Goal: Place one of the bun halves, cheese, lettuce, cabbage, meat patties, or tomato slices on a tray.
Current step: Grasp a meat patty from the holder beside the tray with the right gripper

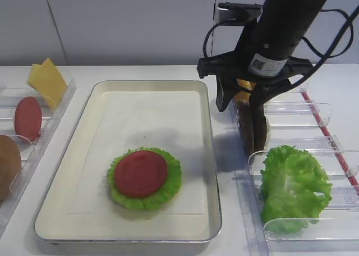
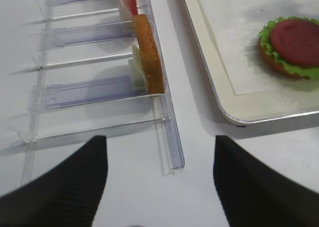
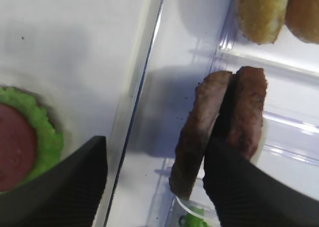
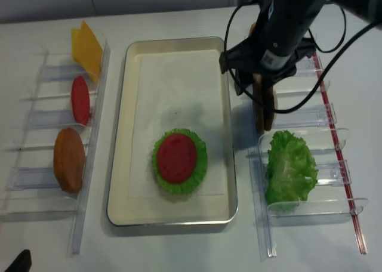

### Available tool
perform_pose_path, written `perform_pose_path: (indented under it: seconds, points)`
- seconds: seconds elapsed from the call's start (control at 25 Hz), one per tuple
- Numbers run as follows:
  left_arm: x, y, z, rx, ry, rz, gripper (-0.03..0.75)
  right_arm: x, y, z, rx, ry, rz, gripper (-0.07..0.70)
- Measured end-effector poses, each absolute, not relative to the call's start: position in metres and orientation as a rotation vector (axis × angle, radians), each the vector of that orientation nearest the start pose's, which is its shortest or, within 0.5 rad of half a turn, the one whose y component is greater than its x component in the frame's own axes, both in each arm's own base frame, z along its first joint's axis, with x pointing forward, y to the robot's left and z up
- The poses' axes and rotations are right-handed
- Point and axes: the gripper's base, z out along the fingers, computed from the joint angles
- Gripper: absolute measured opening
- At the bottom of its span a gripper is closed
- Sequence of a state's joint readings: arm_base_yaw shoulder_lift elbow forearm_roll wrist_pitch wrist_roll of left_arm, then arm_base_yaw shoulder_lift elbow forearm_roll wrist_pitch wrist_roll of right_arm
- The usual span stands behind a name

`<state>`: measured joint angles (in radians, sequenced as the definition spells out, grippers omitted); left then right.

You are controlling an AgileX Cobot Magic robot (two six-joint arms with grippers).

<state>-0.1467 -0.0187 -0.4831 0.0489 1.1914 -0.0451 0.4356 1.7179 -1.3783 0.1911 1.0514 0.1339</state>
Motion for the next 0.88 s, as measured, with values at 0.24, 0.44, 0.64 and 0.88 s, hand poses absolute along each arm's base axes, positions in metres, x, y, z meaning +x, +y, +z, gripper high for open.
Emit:
perform_pose_path:
  seconds: [0.24, 0.44, 0.64, 0.88]
  points:
    - [-0.011, 0.006, 0.262, 0.104, 2.170, -0.050, 0.462, 0.317, 0.164, 0.263, -0.329, 2.898, 0.358, 0.462]
    - [-0.011, 0.006, 0.262, 0.104, 2.170, -0.050, 0.462, 0.320, 0.165, 0.253, -0.333, 2.921, 0.346, 0.462]
    - [-0.011, 0.006, 0.262, 0.104, 2.170, -0.050, 0.462, 0.322, 0.166, 0.249, -0.329, 2.933, 0.342, 0.457]
    - [-0.011, 0.006, 0.262, 0.104, 2.170, -0.050, 0.462, 0.322, 0.162, 0.248, -0.323, 2.941, 0.280, 0.312]
